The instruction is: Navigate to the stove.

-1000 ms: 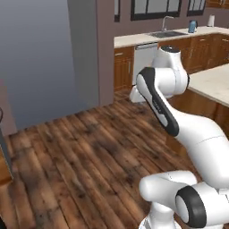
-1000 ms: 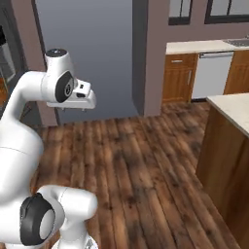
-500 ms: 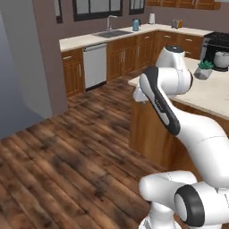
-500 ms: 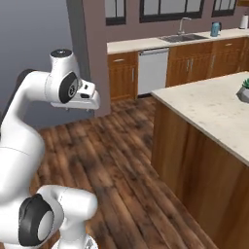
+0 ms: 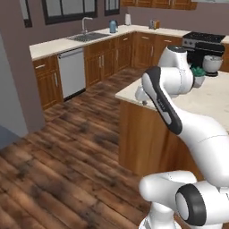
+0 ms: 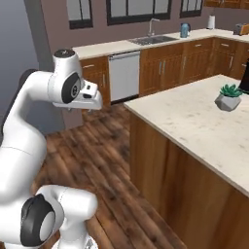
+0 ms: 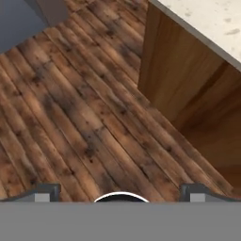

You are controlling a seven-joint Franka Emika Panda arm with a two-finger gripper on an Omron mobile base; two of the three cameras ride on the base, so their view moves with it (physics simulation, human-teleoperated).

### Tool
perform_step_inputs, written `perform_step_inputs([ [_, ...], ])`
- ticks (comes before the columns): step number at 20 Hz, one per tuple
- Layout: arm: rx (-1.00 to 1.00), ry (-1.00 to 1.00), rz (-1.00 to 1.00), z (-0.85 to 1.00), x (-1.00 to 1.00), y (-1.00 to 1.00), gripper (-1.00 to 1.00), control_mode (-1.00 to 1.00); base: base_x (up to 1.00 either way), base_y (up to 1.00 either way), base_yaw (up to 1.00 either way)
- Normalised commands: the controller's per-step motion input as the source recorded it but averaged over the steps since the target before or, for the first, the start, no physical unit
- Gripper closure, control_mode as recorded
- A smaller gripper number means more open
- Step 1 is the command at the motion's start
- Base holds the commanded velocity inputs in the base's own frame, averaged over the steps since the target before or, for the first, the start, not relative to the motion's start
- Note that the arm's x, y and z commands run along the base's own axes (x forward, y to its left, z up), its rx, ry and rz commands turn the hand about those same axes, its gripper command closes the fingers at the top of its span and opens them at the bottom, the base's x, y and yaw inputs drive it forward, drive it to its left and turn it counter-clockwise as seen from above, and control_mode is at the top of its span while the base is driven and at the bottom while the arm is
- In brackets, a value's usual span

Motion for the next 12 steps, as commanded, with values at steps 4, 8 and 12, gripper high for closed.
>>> perform_step_inputs([
  [4,0.0,0.0,0.0,0.0,0.0,0.0,-1.0,1.0,1.0,0.27,-0.43],
  [8,0.0,0.0,0.0,0.0,0.0,0.0,-1.0,1.0,1.0,0.83,-0.48],
  [12,0.0,0.0,0.0,0.0,0.0,0.0,-1.0,1.0,1.0,0.98,-0.44],
])
